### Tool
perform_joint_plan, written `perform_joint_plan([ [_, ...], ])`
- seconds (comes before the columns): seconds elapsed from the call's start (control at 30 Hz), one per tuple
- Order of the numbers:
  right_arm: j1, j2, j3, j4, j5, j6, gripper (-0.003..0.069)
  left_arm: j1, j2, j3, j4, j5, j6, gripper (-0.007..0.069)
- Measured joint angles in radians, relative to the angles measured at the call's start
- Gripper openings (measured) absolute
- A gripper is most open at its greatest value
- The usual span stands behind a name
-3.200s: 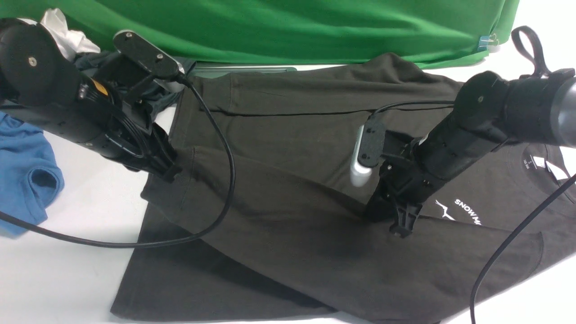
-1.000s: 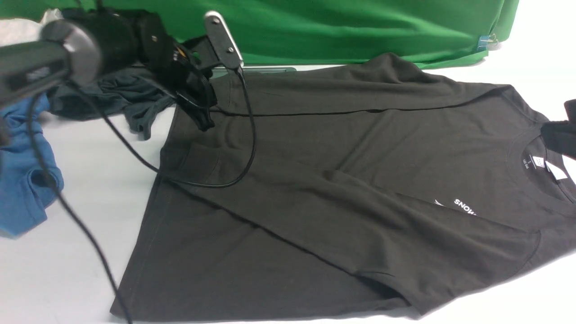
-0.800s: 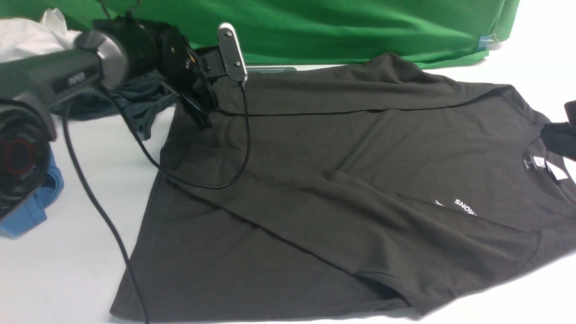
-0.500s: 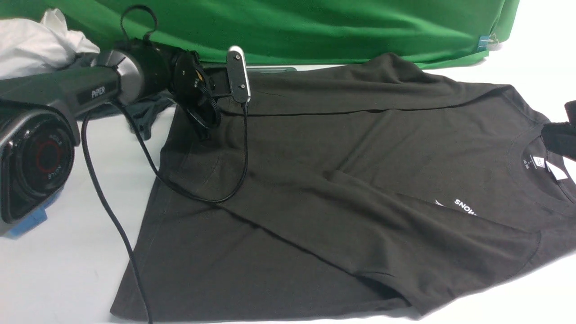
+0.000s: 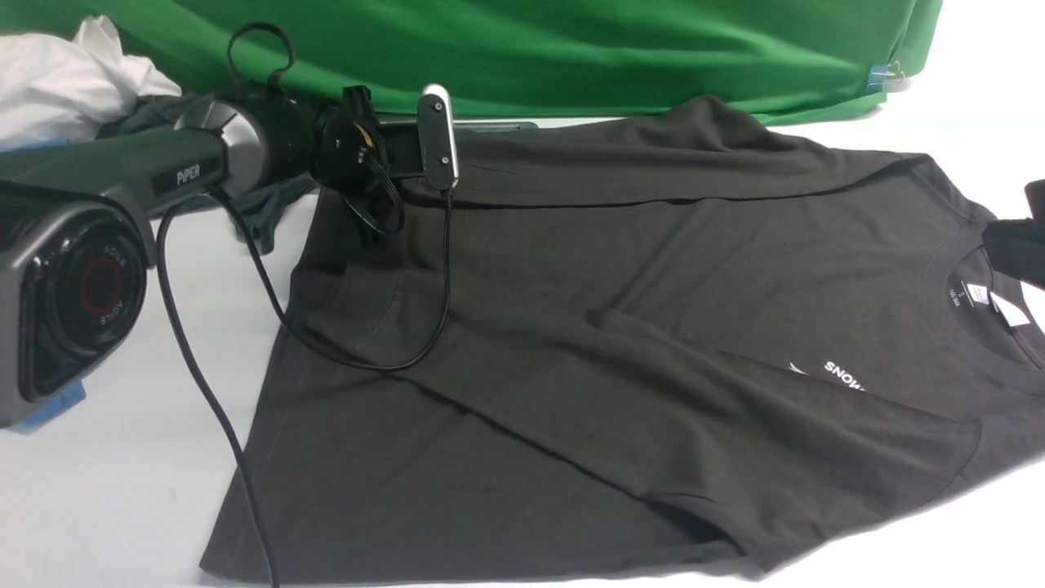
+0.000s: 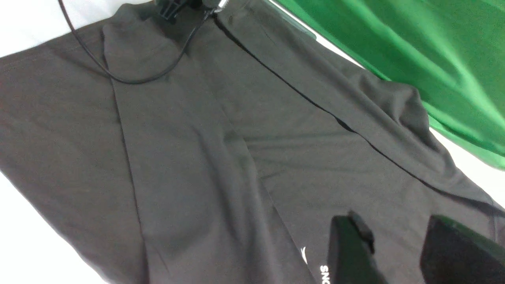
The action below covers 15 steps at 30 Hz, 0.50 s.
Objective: Fold a long-sleeved shirt on a white desktop.
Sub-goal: 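Grab the top left corner of the dark shirt with the left gripper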
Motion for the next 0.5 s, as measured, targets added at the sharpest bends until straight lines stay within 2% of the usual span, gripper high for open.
perform_joint_plan([
  [0.13, 0.000, 0.000, 0.000, 0.000, 0.004, 0.011, 0.0239, 0.000, 0.000, 0.000, -0.015, -0.018, 0.000, 0.0023],
  [0.3, 0.000, 0.005, 0.000, 0.000, 0.003, 0.027, 0.0237, 0.000, -0.013, 0.000, -0.046, 0.030, -0.014, 0.0018],
  [0.5, 0.000, 0.114, 0.000, 0.001, -0.008, 0.061, 0.0238, 0.000, -0.115, 0.000, -0.054, 0.213, -0.086, 0.0018],
])
